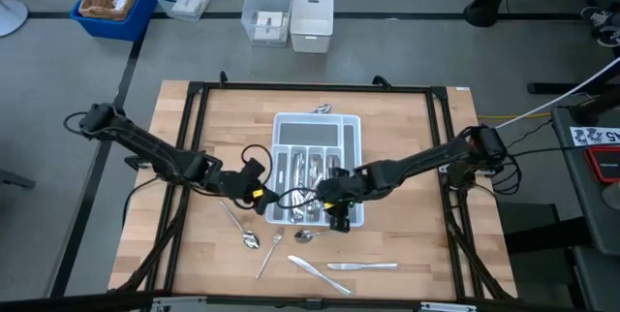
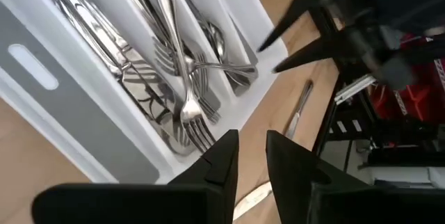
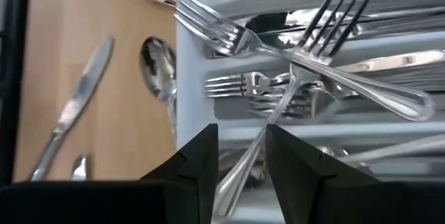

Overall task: Sort silverware
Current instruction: Adjust the silver fork in the white cutlery tray

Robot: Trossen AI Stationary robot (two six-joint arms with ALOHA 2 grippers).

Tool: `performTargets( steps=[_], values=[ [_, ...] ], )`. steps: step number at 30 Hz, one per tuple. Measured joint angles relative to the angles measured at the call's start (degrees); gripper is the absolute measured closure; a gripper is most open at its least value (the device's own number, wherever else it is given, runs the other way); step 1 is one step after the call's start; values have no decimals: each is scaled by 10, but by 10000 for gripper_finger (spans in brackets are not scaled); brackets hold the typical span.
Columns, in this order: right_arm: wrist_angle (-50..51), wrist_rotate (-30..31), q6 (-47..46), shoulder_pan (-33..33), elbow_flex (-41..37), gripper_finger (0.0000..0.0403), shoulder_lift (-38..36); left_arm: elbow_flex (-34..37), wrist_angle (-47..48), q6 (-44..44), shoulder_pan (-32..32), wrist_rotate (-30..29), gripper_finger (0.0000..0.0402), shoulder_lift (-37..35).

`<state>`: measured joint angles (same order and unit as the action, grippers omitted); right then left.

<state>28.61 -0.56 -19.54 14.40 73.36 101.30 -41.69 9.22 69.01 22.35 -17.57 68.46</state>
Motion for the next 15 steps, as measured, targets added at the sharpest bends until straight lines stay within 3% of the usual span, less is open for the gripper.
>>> performTargets(
  steps=[5,15],
  values=[
    [-29,12,-1,-2,0,281,49,0,9,0,19,-17,341,-2],
    [-26,109,-1,-1,0,281,75,0,28,-5,29,-18,341,-2]
  ],
)
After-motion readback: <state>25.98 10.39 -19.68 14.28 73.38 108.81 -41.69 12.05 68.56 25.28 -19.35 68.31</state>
